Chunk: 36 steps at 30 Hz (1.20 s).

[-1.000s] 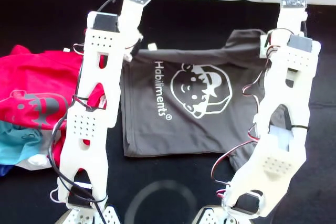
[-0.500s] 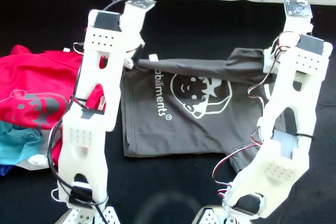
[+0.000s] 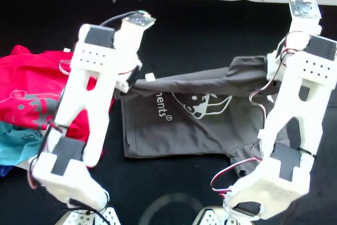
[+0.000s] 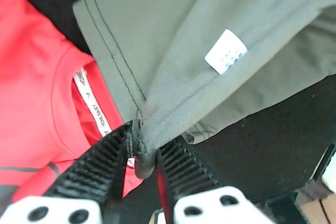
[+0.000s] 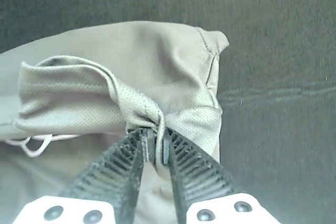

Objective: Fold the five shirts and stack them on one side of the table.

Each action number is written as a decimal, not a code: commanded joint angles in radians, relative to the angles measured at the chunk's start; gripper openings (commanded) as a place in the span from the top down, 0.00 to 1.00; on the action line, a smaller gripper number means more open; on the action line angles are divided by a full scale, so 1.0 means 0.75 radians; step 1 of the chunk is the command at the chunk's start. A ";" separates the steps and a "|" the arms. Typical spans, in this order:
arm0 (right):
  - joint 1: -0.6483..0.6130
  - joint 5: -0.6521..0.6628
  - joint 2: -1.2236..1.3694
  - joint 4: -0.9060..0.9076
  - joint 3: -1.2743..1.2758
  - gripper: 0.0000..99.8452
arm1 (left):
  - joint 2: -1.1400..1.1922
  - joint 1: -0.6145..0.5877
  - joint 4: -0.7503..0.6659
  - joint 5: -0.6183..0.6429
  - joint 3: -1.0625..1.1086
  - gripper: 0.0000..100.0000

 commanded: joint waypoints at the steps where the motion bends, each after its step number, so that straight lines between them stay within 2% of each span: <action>1: 0.079 0.018 -0.161 -0.040 0.171 0.99 | -0.189 0.036 -0.131 0.016 0.275 0.99; 3: 0.134 0.020 -0.226 -0.134 0.334 0.99 | -0.251 0.042 -0.239 0.018 0.445 0.99; 8: 0.228 0.151 -0.390 -0.361 0.785 0.99 | -0.345 0.091 -0.481 0.020 0.764 0.99; 14: 0.240 0.223 -0.582 -0.564 1.198 0.99 | -0.367 0.146 -0.640 0.014 0.981 0.99; 19: 0.244 0.223 -0.703 -0.647 1.372 0.99 | -0.373 0.161 -0.657 0.014 1.073 0.99; 25: 0.289 0.225 -0.770 -0.645 1.390 0.99 | -0.375 0.161 -0.649 0.014 1.077 0.99; 36: 0.347 0.374 -0.783 -0.647 1.554 0.99 | -0.361 0.163 -0.630 0.014 1.079 0.99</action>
